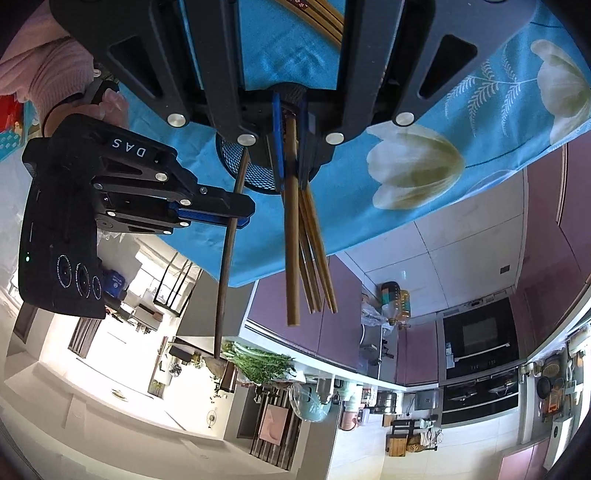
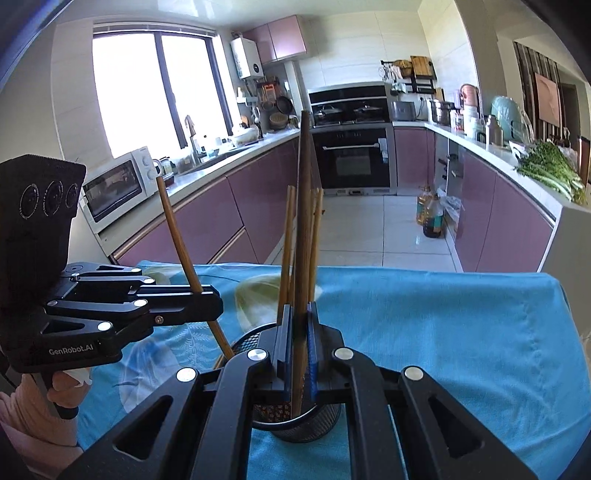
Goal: Organize utensils
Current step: 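Lift both held chopsticks over the black mesh cup and lower them in, then open both grippers and move them back to the loose chopsticks, then close the left gripper on a chopstick while the right gripper grasps another, then lift both held chopsticks upright above the black mesh cup, then lower both chopsticks into the mesh cup and open both grippers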
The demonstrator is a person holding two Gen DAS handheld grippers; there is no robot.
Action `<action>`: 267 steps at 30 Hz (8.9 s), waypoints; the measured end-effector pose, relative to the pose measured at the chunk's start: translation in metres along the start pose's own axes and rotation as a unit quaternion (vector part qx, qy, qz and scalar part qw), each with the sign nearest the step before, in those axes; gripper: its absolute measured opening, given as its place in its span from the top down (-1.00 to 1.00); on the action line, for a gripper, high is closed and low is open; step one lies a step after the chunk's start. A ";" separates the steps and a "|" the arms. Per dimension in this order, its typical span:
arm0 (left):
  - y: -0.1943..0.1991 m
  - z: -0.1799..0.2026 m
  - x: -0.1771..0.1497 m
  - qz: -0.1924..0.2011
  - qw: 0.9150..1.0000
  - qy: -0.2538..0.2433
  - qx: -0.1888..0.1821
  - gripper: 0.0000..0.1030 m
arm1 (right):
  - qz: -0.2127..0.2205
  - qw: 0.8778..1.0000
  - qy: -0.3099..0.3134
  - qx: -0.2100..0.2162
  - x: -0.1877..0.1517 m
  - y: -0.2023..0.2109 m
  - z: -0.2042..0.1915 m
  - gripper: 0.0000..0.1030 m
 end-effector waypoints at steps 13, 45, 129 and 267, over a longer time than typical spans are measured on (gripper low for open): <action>-0.013 -0.018 -0.001 0.002 1.000 0.029 0.007 0.60 | -0.010 1.000 -0.029 -0.004 -0.007 -0.014 0.008 0.80; 0.058 -0.077 -0.133 0.050 0.979 0.076 0.181 -0.47 | -0.097 0.990 0.045 0.096 -0.086 -0.034 -0.096 0.08; -0.015 -0.079 -0.158 -0.062 0.985 0.097 0.127 -0.03 | -0.139 0.987 0.057 0.062 -0.095 -0.051 -0.100 0.25; 0.040 0.021 0.011 0.068 0.997 -0.020 0.008 0.85 | 0.046 0.998 0.053 -0.001 0.017 0.042 -0.029 0.89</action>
Point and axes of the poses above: each gripper's, at about its wrist camera, not at the fingertips, and y roughly against the way its jaws point, z to its right, x to its top, the point moved 1 cm from there along -y, roughly the way its jaws point, and after that the axes turned 10 degrees about y, right-handed, at the moved point
